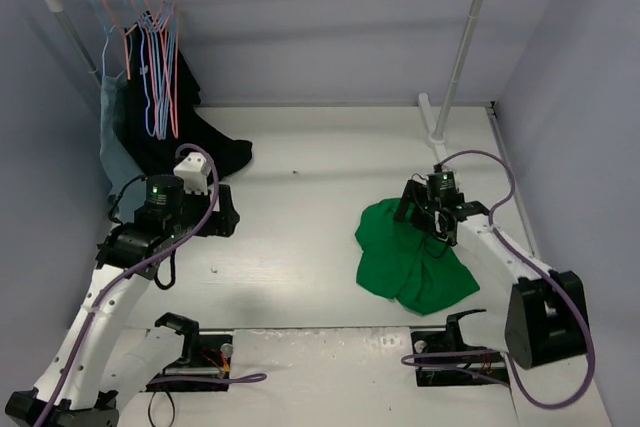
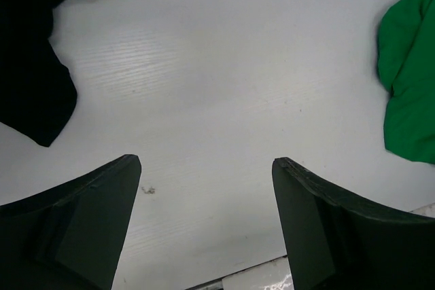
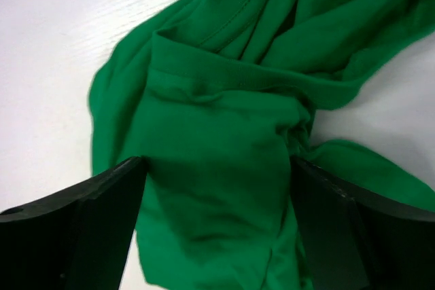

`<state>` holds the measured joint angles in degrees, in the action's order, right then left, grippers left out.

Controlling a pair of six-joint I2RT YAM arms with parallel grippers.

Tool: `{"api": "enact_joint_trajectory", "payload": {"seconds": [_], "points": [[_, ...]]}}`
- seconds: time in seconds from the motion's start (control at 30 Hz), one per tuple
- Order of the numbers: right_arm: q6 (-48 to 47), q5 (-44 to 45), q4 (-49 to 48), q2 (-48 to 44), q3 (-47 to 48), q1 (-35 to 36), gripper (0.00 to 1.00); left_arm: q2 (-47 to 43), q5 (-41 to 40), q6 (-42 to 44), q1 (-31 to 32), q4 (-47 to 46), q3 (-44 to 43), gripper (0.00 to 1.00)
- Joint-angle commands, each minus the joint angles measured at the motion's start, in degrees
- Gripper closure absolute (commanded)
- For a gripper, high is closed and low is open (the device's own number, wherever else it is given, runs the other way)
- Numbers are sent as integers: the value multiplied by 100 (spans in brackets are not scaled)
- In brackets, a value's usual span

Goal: Place the t-shirt on the hanger
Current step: Pick up the T-shirt from the center of the board, then place the T-shirt at the center of the board.

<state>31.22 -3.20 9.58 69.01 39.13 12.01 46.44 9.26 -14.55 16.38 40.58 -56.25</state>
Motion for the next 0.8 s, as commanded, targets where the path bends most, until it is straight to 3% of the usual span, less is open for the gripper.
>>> {"api": "enact_joint_trajectory", "payload": {"seconds": [0.0, 0.03, 0.07, 0.17, 0.27, 0.47, 0.6, 0.67, 0.7, 0.73, 0.77], "points": [[130, -162, -897, 638, -3, 29, 18, 129, 304, -321, 58, -235, -132, 21], [60, -224, -975, 788, 93, 73, 24, 155, 401, -338, 67, -182, -141, 21], [-28, -242, -1080, 998, 190, 143, 50, 208, 428, -382, 76, -147, -167, 21], [-572, 231, -977, 966, 971, 747, 85, 243, 411, -365, 102, -68, -211, 21], [-1450, 557, -750, 799, 2153, 1441, 100, 287, 332, -260, 155, -41, -325, 21], [-3312, 392, -292, 762, 4186, 2524, 100, 507, 252, -215, 207, 82, -668, 21], [-3693, -320, 245, 710, 4305, 2841, 90, 489, 208, -268, 251, 56, -738, 21], [-3694, -496, 508, 570, 4042, 2973, 75, 481, 208, -303, 278, 55, -738, 21], [-3554, -471, 579, 508, 3640, 3087, 61, 472, 199, -312, 287, 64, -712, 21], [-3422, -445, 623, 430, 3401, 3132, 39, 463, 191, -329, 287, 82, -686, 21], [-3299, -453, 702, 255, 3147, 3158, 34, 428, 191, -347, 287, 91, -651, 21]]}}
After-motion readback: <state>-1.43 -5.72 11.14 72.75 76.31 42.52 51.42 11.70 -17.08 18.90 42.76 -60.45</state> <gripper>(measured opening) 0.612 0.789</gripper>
